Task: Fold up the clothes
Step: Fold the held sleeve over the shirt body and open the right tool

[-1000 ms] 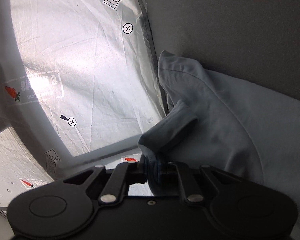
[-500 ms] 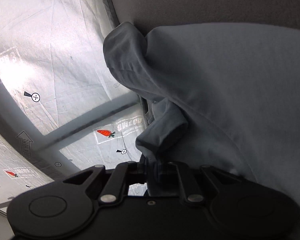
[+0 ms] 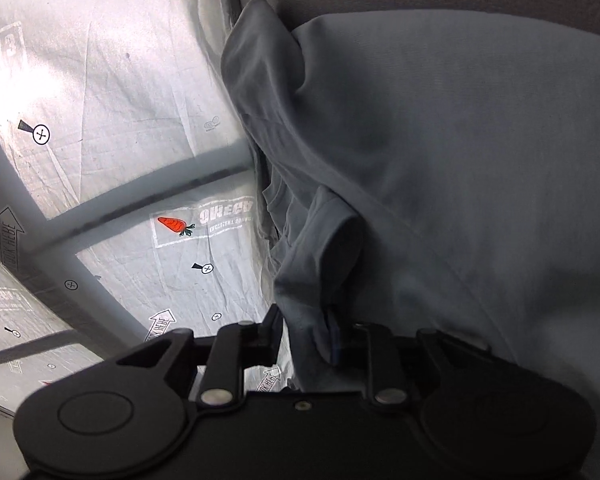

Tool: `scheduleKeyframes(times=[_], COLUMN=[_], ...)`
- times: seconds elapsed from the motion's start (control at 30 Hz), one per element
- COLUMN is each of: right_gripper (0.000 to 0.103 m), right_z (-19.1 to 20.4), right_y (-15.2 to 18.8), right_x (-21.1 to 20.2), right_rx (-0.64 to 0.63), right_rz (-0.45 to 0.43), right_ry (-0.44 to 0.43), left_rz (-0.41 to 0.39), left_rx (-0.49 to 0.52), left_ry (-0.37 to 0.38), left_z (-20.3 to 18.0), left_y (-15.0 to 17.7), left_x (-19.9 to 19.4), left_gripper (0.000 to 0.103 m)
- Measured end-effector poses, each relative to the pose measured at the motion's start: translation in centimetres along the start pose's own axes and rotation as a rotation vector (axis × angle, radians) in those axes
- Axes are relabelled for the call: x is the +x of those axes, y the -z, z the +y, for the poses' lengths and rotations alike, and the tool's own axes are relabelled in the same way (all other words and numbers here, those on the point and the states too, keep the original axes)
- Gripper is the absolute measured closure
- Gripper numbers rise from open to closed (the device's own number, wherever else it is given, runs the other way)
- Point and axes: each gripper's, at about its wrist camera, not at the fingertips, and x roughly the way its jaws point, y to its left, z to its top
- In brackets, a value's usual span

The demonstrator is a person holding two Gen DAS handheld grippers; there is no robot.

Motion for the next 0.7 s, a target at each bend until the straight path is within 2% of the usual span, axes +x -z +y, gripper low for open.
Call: scheduleKeyframes(times=[0.23,0.3,0.37,0.47,0.6,0.7], right_gripper=[0.057,0.057,0.057,0.057,0.057,0.057], right_z=[0.9,1.0,1.1,1.4,1.3,0.9], right_y=[-0.6,-0.7,-0.5,0.2,1.0,1.6], right_x=[-3.0,-3.6,-3.5,-2.2,-0.6,0.2], right_rx=[0.048,0.047,0.059,0.071,0.070,0.105], right_rz=[-0.069,-0.073,-0.060,-0.028,0.031,0.052], right_ry=[-0.141,-0.131,-0.130,-0.147,-0.129,-0.149], left_rz=[-0.010,-0.012,-0.012,-0.008,-0.012,-0.012], left_rx=[0.003,0.008,0.013,0.017,-0.008,-0.038], left_ry=[0.055,0.071,0.084,0.064,0.032,0.009], left_z=[-1.2,-1.7,-2.1,-2.0,-0.6,0.8], left_y=[0.4,0.5,0.6,0.8,1.0,1.3], left_x=[-1.2,-1.5,-1.7,-1.6,-1.9,-2.1], left_gripper=[0.000,0.000,0.000,0.000,0.000,0.000])
